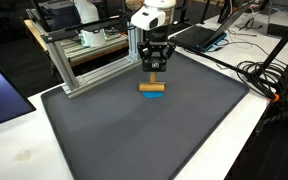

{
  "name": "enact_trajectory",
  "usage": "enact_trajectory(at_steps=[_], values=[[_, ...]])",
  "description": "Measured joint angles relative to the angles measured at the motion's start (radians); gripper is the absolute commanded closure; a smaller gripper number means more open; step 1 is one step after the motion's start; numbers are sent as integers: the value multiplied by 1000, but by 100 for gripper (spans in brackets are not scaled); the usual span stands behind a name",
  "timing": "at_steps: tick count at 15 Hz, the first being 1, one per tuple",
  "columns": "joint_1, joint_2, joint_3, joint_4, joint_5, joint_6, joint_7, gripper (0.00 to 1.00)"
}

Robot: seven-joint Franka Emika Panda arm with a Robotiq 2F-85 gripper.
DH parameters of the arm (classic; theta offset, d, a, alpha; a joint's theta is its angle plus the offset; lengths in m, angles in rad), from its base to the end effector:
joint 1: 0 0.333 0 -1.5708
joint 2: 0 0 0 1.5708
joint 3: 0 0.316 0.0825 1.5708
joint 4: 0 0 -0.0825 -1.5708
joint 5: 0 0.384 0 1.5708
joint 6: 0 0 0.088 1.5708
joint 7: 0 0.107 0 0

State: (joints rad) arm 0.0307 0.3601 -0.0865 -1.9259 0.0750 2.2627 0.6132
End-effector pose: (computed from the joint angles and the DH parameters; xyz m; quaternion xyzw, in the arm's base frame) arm 0.6174 -0.0300 0.3019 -0.9371 0.3486 0.0140 0.0099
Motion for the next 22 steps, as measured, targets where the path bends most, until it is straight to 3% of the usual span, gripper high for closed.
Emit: enact_trajectory(at_steps=[22], values=[[7,1,-10,-10,-39,67,66,78]])
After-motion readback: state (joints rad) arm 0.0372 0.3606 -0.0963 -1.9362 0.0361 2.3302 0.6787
